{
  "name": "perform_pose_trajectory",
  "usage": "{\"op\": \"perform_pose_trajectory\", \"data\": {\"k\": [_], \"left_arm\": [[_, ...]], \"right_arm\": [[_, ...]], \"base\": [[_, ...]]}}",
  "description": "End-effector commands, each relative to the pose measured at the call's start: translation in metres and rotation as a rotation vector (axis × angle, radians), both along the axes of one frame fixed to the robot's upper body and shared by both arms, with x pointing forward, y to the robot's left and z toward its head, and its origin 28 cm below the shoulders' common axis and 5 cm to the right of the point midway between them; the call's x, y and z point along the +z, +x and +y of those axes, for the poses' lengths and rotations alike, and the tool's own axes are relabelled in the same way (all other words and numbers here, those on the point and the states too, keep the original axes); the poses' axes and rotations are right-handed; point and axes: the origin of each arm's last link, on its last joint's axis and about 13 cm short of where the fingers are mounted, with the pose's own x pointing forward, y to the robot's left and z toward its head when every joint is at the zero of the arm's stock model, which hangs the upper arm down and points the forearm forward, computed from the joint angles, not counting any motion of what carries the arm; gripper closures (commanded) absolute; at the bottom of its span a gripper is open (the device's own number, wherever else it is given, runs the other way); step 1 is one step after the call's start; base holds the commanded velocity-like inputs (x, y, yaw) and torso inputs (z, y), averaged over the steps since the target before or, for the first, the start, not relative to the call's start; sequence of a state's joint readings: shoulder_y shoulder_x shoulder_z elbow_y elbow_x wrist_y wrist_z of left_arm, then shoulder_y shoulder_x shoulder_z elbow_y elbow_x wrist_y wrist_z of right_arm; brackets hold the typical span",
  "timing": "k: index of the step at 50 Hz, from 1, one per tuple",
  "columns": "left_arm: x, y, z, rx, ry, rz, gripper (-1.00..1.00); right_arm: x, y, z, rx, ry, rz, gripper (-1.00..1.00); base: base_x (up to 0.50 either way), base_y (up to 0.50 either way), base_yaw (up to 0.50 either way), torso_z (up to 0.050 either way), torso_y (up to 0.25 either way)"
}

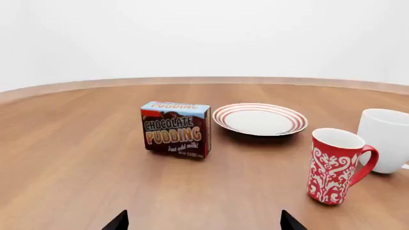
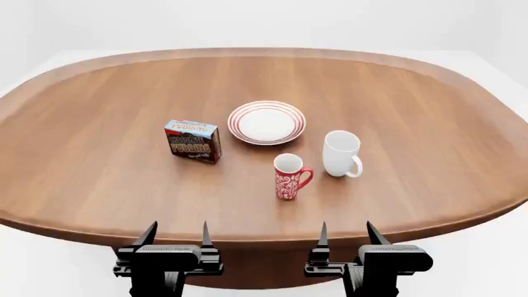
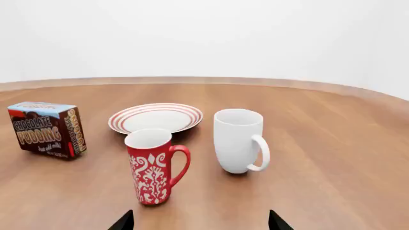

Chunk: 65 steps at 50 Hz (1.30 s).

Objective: Put the chocolate pudding to the right of the plate.

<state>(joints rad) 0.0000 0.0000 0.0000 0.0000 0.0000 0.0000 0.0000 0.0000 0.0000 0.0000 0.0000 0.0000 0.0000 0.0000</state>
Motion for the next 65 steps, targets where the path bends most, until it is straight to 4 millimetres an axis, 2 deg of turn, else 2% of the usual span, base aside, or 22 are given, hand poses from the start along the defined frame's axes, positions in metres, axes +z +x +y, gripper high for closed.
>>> {"op": "perform_pose_trajectory", "data": {"k": [1, 9, 29, 39, 49, 53, 54, 55, 59, 62, 65], "left_arm": [[0.001, 0.000, 0.000, 0.003, 0.005, -0.005, -1.00], [0.000, 0.001, -0.001, 0.002, 0.005, 0.013, -1.00], [-0.002, 0.001, -0.001, 0.006, 0.033, 0.009, -1.00], [-0.003, 0.001, -0.001, 0.009, 0.041, 0.005, -1.00], [0.000, 0.002, -0.002, 0.016, 0.055, 0.013, -1.00], [0.027, 0.006, 0.000, 0.006, 0.045, 0.038, -1.00], [0.037, 0.006, 0.001, -0.008, 0.067, 0.032, -1.00], [0.060, 0.009, 0.003, -0.011, 0.061, 0.020, -1.00], [0.101, 0.011, 0.006, -0.022, 0.082, -0.055, -1.00], [0.123, 0.013, 0.004, -0.019, 0.086, -0.099, -1.00], [0.126, 0.013, 0.003, -0.018, 0.080, -0.111, -1.00]], "right_arm": [[-0.001, 0.001, 0.000, -0.007, 0.007, 0.012, -1.00], [0.002, 0.002, -0.002, -0.046, 0.024, 0.009, -1.00], [0.003, -0.001, 0.000, -0.020, -0.011, -0.015, -1.00], [-0.002, 0.000, 0.001, -0.017, -0.030, -0.005, -1.00], [0.002, 0.001, -0.001, -0.057, -0.008, 0.020, -1.00], [0.027, 0.002, -0.003, -0.017, 0.014, 0.037, -1.00], [0.037, 0.002, -0.004, -0.012, 0.008, 0.040, -1.00], [0.058, 0.002, -0.007, 0.049, 0.071, 0.054, -1.00], [0.091, 0.005, -0.010, 0.012, -0.006, -0.009, -1.00], [0.111, 0.004, -0.011, 0.006, -0.026, -0.042, -1.00], [0.113, 0.002, -0.011, 0.007, -0.028, -0.062, -1.00]], "base": [[0.00, 0.00, 0.00, 0.000, 0.000], [0.00, 0.00, 0.00, 0.000, 0.000], [0.00, 0.50, 0.00, 0.000, 0.000], [0.00, 0.50, 0.00, 0.000, 0.000], [0.00, 0.10, 0.00, 0.000, 0.000], [0.00, 0.00, 0.00, 0.000, 0.000], [0.00, 0.00, 0.00, 0.000, 0.000], [0.00, 0.00, 0.00, 0.000, 0.000], [0.00, 0.00, 0.00, 0.000, 0.000], [0.00, 0.00, 0.00, 0.000, 0.000], [0.04, 0.00, 0.00, 0.000, 0.000]]}}
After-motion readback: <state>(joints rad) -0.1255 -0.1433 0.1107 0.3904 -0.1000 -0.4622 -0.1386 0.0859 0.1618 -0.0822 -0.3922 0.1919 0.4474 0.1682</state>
